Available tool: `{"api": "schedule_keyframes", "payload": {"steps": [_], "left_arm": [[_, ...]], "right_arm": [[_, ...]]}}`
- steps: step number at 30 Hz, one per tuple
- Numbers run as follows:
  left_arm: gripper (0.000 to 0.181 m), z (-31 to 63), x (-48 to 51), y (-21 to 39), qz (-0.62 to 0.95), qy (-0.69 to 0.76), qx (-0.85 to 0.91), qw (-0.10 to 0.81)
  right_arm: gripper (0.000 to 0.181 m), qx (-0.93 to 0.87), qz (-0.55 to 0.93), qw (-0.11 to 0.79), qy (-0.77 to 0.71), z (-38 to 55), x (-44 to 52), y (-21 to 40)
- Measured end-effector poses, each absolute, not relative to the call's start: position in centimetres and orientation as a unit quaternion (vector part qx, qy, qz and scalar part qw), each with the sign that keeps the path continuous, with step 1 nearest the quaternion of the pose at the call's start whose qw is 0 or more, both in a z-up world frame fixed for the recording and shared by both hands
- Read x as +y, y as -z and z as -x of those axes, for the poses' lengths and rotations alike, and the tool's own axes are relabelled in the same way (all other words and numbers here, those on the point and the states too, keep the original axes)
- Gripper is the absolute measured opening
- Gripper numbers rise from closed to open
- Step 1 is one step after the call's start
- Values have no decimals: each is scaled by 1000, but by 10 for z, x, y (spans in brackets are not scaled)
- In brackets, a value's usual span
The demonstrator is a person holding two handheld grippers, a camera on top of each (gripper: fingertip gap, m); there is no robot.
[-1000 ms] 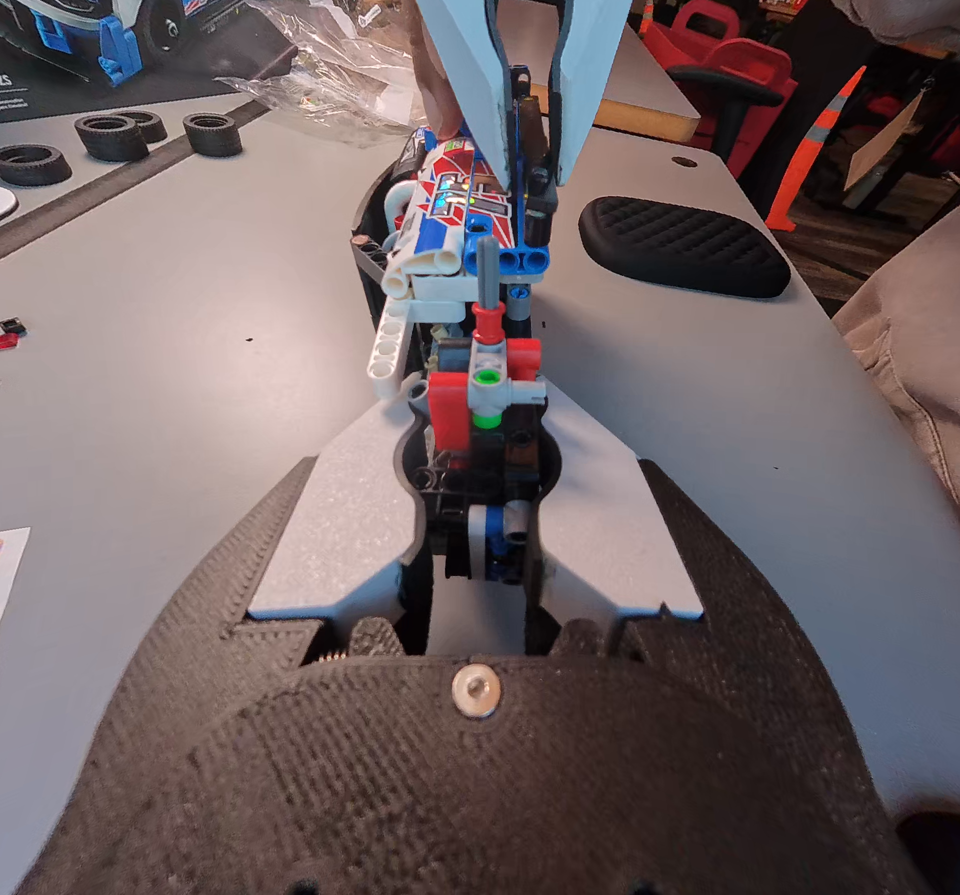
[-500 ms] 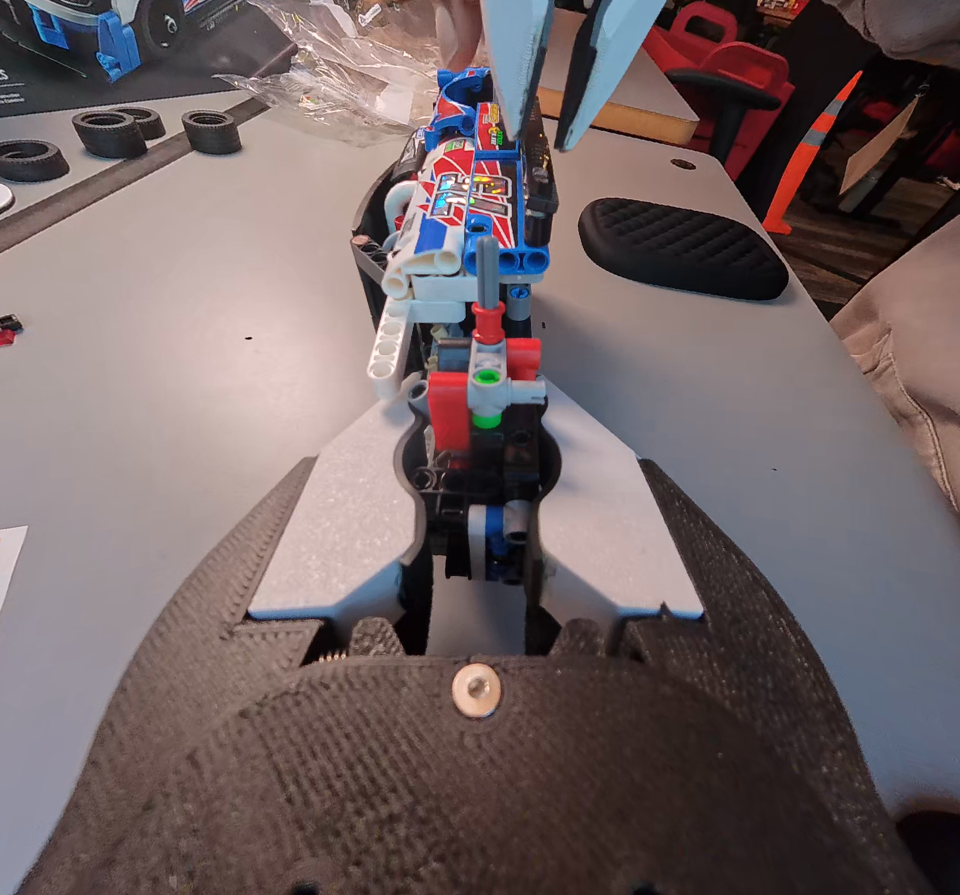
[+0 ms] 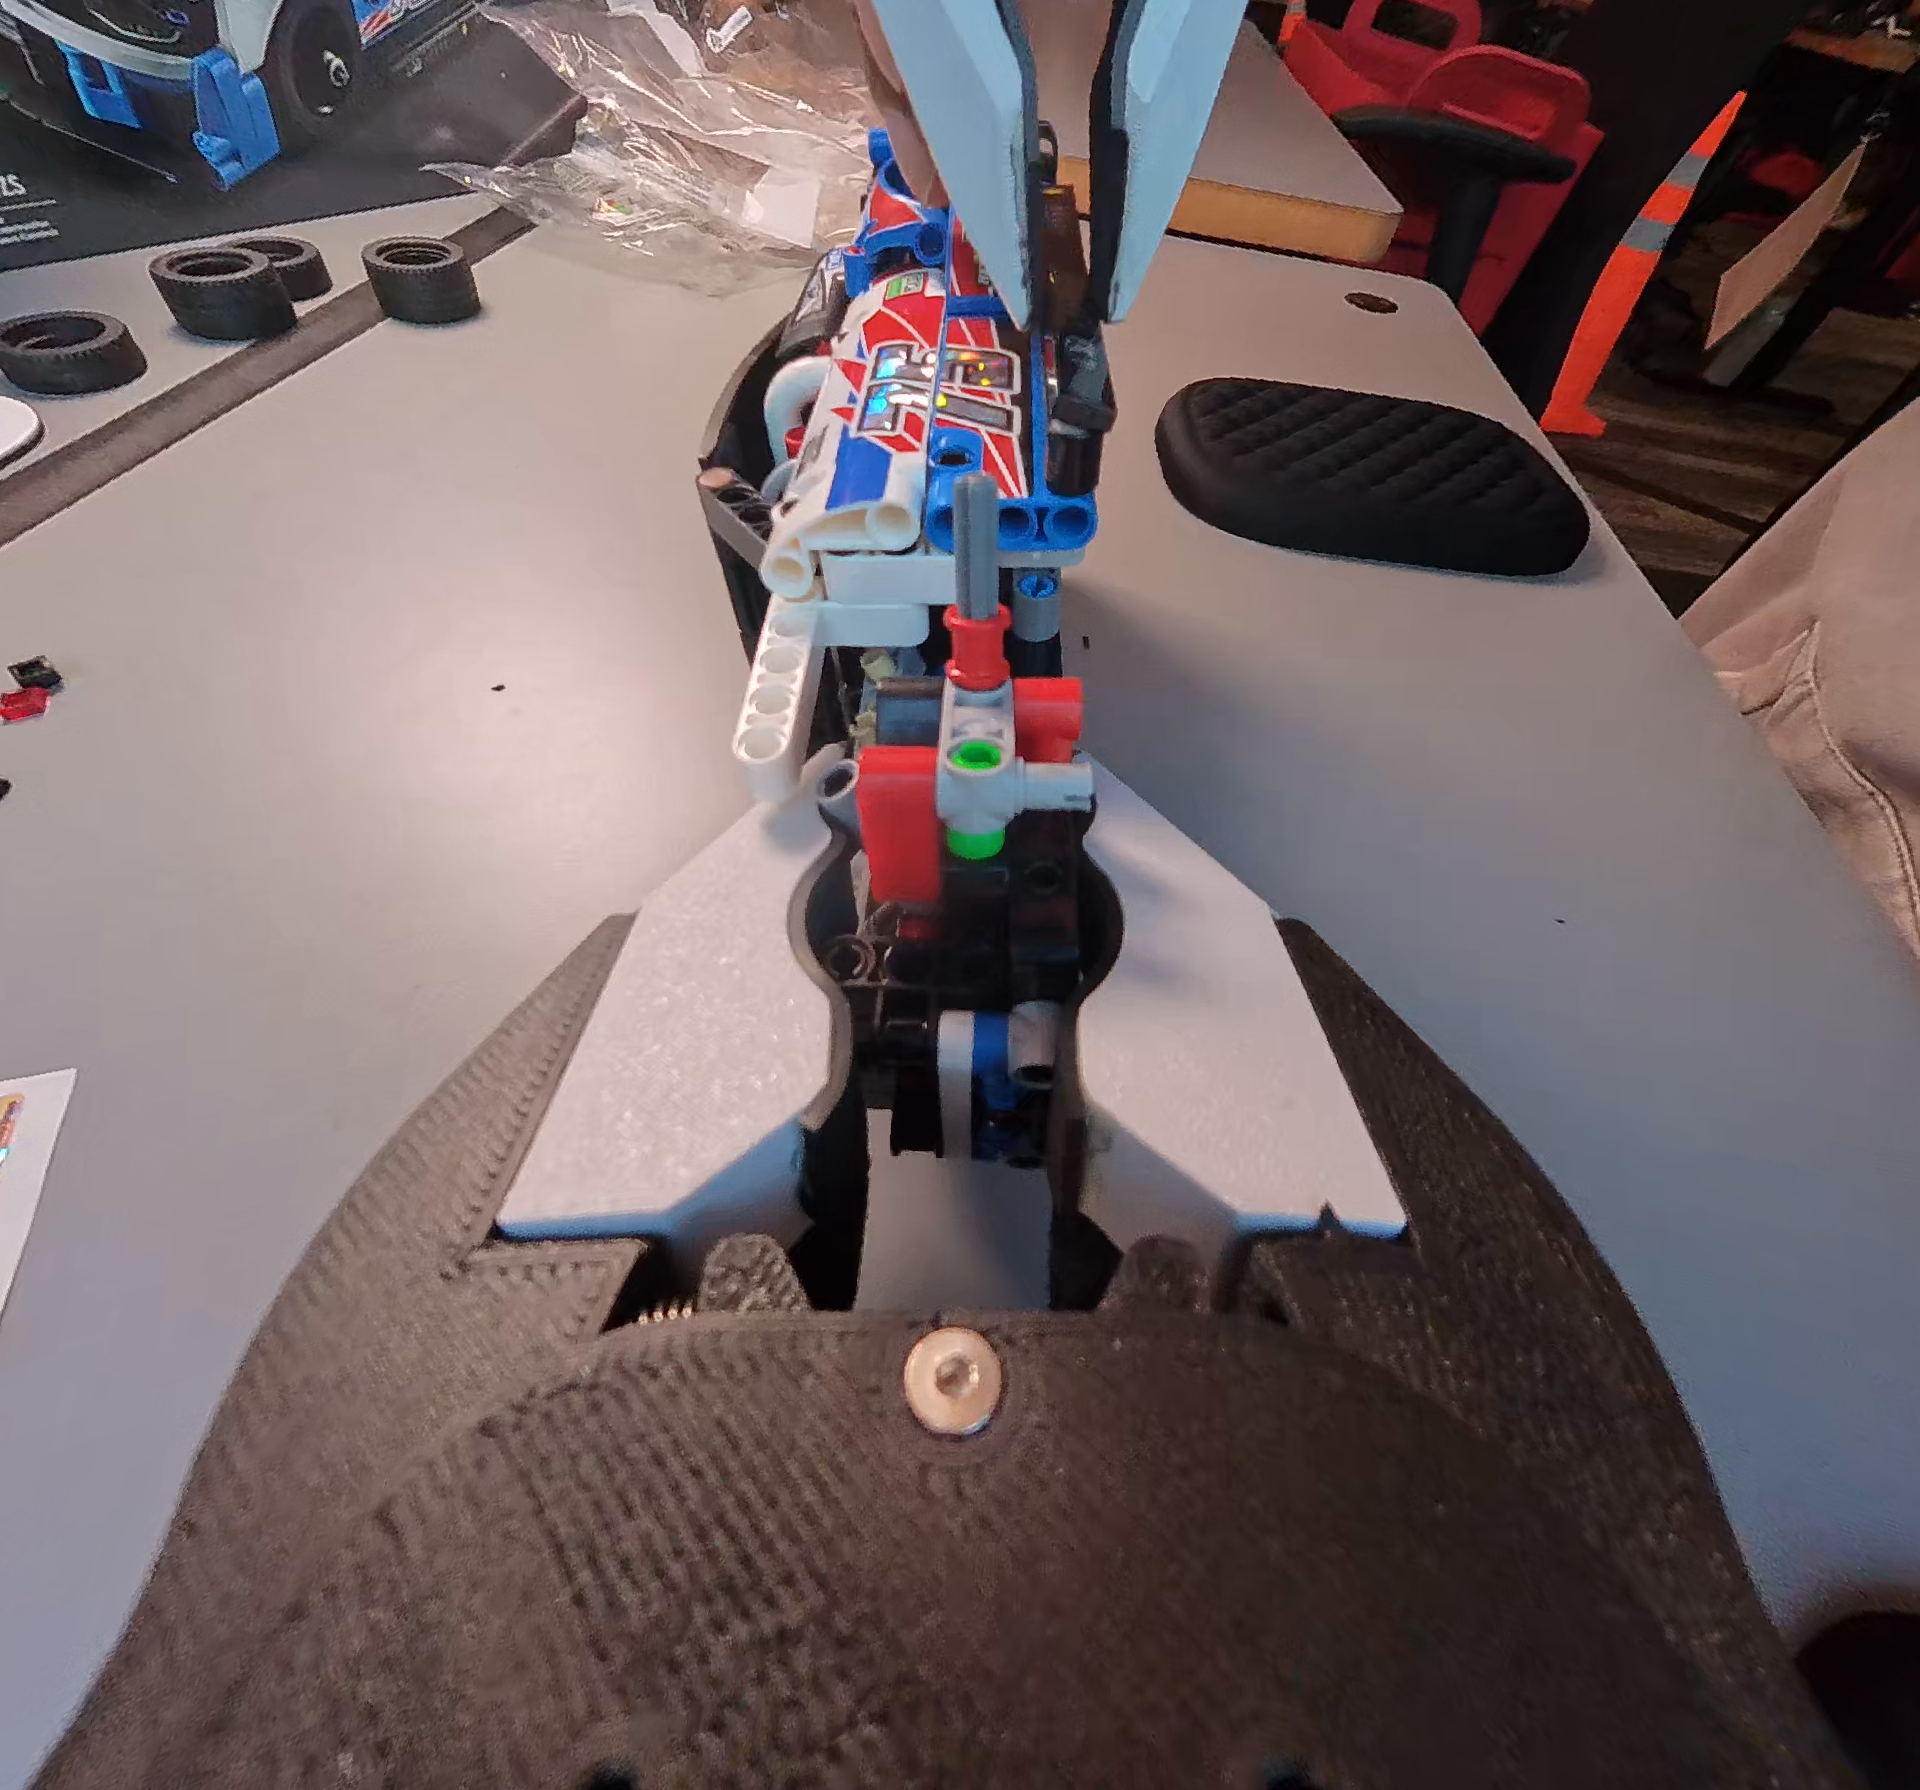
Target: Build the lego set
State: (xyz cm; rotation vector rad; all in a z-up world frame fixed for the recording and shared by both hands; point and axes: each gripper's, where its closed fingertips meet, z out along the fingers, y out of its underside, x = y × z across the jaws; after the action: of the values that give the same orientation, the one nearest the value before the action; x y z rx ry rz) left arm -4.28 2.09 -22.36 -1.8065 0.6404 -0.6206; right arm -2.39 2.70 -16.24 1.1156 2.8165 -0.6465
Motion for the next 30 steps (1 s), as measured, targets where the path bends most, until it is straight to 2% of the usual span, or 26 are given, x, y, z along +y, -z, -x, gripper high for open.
{"api": "schedule_keyframes", "payload": {"steps": [2,7,12,16,19,22,26,30], "left_arm": [[34,42,20,224,757,252,279,535],[34,42,20,224,759,256,275,532],[34,43,21,224,762,262,269,527],[34,44,21,224,763,266,264,526],[34,44,21,224,765,268,261,525],[34,45,22,225,768,274,253,522],[34,46,24,225,772,281,242,516],[34,46,24,225,773,281,240,516]], "right_arm": [[5,903,-364,56,223,20,23,163],[5,896,-371,75,233,21,23,163],[6,909,-351,4,226,24,25,162],[15,905,-346,-44,244,26,25,155],[22,903,-326,-126,248,33,25,140],[33,907,-277,-249,196,33,23,138],[36,874,-227,-413,117,34,26,150],[36,847,-195,-491,60,37,26,167]]}}
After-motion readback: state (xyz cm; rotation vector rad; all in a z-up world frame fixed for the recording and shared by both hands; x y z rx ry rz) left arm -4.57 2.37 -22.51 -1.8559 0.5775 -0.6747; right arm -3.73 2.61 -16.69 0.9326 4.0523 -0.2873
